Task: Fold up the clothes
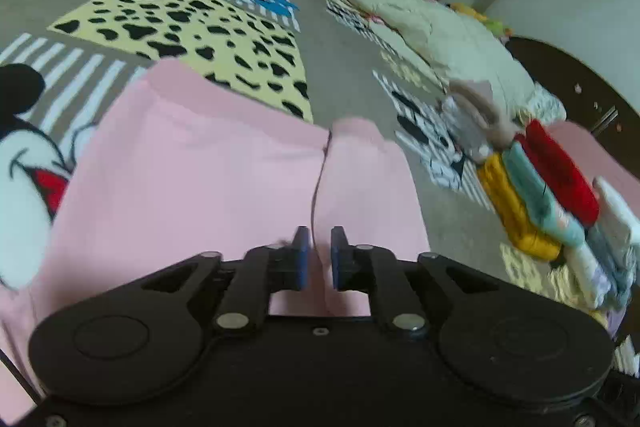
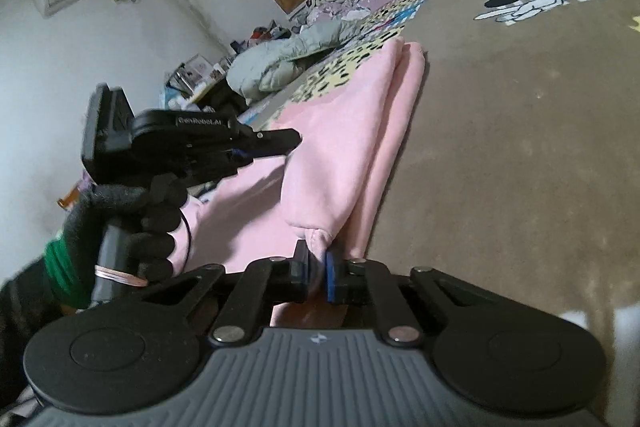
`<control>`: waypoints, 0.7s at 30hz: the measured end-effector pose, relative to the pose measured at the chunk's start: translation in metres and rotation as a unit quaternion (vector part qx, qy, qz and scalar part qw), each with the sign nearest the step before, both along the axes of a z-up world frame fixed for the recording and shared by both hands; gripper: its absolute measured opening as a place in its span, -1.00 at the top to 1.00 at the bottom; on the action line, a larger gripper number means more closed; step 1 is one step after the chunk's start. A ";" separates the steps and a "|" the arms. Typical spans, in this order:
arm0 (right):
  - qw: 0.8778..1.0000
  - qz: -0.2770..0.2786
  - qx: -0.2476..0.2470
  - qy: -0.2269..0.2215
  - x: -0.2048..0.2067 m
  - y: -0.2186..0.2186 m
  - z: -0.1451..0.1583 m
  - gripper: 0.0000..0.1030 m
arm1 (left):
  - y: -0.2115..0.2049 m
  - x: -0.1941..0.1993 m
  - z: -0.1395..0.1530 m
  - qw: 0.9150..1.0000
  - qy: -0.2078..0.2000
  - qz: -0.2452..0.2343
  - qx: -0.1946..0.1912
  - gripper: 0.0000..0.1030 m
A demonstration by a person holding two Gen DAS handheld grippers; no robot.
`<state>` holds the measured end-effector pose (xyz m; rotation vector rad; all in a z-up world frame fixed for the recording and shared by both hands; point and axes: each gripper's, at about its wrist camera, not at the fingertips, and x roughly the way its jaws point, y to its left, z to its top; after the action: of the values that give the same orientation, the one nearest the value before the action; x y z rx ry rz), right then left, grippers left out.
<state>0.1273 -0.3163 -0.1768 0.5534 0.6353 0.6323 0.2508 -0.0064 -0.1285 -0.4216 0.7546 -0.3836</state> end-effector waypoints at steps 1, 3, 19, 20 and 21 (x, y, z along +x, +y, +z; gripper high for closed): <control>1.000 -0.001 0.006 -0.001 -0.001 -0.001 0.001 0.46 | 0.001 0.002 0.003 1.000 -0.002 0.002 -0.002 0.74; 1.000 -0.006 0.026 -0.012 -0.003 -0.006 0.005 0.11 | -0.001 0.012 0.006 1.000 0.001 -0.002 -0.002 0.63; 0.998 -0.012 0.050 0.028 0.016 -0.004 -0.011 0.58 | -0.064 0.091 -0.006 0.997 -0.010 -0.039 0.059 0.95; 0.998 -0.011 0.048 0.028 0.015 -0.004 -0.011 0.59 | -0.066 0.087 -0.001 0.997 -0.031 -0.050 0.055 0.96; 0.999 -0.009 0.046 0.027 0.015 -0.003 -0.010 0.60 | -0.066 0.085 0.002 0.996 -0.044 -0.055 0.047 0.96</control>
<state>0.1419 -0.3193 -0.1871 0.6631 0.6537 0.6328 0.3359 -0.0725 -0.1269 -0.2733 0.7094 -0.4641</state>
